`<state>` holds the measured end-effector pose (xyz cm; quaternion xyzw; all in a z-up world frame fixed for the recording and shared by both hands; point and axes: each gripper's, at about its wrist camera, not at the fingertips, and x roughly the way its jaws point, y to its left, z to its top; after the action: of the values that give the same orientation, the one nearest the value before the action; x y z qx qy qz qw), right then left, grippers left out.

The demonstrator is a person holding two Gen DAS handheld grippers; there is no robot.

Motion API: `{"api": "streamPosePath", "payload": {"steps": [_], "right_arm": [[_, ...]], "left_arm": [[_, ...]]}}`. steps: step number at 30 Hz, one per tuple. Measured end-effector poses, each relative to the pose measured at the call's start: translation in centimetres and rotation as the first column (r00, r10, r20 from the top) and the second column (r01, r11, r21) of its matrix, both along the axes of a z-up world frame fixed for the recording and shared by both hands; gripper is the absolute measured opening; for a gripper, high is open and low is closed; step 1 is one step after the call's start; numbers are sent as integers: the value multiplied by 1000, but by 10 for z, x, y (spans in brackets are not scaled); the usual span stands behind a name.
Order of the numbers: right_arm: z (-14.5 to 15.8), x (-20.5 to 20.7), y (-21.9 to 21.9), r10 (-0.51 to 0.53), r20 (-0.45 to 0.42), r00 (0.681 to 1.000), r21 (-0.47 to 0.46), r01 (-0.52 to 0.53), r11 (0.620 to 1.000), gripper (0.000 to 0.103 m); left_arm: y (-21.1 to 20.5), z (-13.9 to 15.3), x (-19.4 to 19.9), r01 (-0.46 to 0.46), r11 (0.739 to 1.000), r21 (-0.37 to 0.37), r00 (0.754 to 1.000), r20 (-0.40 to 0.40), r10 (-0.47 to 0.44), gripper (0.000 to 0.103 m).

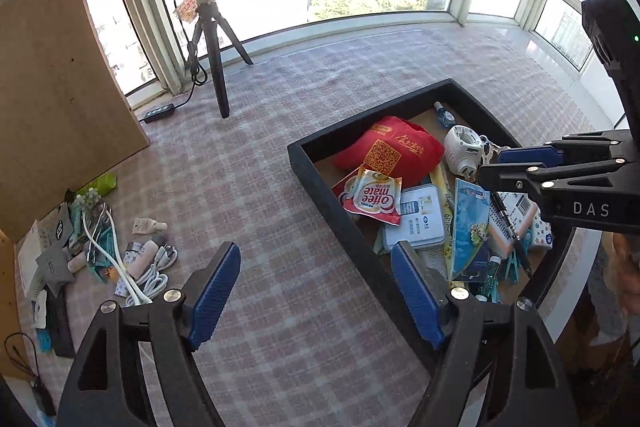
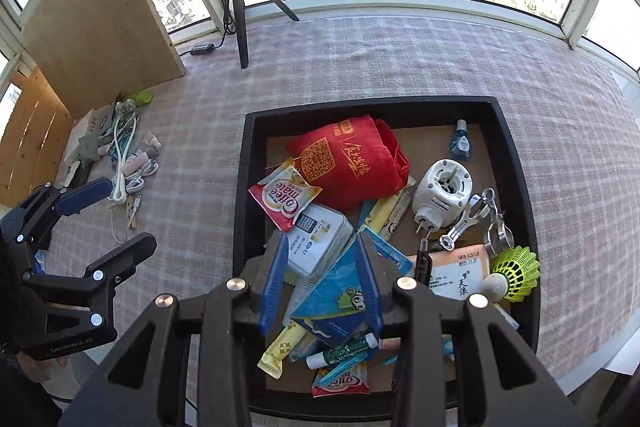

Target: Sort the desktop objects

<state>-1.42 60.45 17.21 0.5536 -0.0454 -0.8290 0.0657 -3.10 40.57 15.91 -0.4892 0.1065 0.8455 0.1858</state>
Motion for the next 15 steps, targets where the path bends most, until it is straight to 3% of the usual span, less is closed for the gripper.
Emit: {"api": "streamPosePath", "payload": {"steps": [10,15], "right_arm": [[-10,33,-128,76,-93,993,71,-70,995,41],[-16,46,-186,103,-97,990,57,-98,994,44]], "left_arm": [[-136,-12,27,-188,982,-2,982,18,188,77],[-198,-17,41,-264,965,7,964,29,264,77]]}}
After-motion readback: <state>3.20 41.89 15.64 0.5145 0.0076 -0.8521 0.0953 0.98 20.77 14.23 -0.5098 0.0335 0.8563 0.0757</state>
